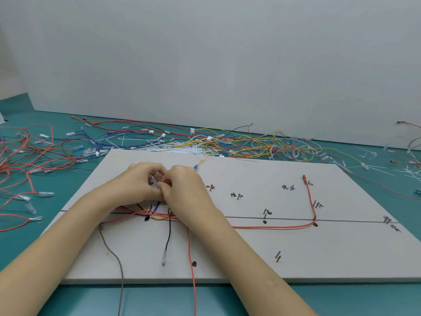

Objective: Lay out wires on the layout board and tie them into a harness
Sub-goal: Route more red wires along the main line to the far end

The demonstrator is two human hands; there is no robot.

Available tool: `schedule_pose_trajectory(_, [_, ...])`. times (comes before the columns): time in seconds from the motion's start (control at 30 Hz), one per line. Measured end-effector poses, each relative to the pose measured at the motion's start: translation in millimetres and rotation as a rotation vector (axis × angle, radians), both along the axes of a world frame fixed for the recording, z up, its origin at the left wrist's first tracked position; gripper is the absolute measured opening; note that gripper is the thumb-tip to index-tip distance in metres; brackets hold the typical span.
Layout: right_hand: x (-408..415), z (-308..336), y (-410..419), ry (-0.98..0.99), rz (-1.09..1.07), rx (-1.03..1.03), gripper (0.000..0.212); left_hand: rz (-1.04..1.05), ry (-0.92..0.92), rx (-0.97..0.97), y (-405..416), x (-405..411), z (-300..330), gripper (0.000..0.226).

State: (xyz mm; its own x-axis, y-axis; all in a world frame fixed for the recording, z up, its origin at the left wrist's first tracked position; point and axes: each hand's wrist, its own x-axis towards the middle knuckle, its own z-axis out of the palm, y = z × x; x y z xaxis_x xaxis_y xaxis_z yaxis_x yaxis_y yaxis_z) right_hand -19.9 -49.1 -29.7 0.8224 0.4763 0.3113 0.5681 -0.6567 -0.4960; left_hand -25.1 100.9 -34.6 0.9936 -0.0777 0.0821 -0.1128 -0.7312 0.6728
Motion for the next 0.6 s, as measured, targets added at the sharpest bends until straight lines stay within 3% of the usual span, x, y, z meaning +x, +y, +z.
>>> schedule_pose_trajectory(0.13, [-4.3, -1.0, 3.1, -0.129, 0.036, -0.155, 0.020, -0.015, 0.071, -0.100, 13.1, -4.2, 7.9, 0.039])
schedule_pose_trajectory(0.3, [-15.0, 0.8, 2.2, -0.201, 0.049, -0.207, 0.015, 0.020, 0.027, -0.146, 20.3, -1.8, 10.1, 0.053])
schedule_pose_trajectory(0.43, [-23.2, 4.9, 2.9, -0.251, 0.044, -0.274, 0.017, 0.104, -0.030, -0.142, 15.4, 0.8, 5.9, 0.046])
schedule_pose_trajectory(0.6, [-33.2, 11.1, 2.0, -0.190, 0.080, -0.362, 0.019, 0.045, -0.106, -0.160, 1.8, -2.3, 1.3, 0.044])
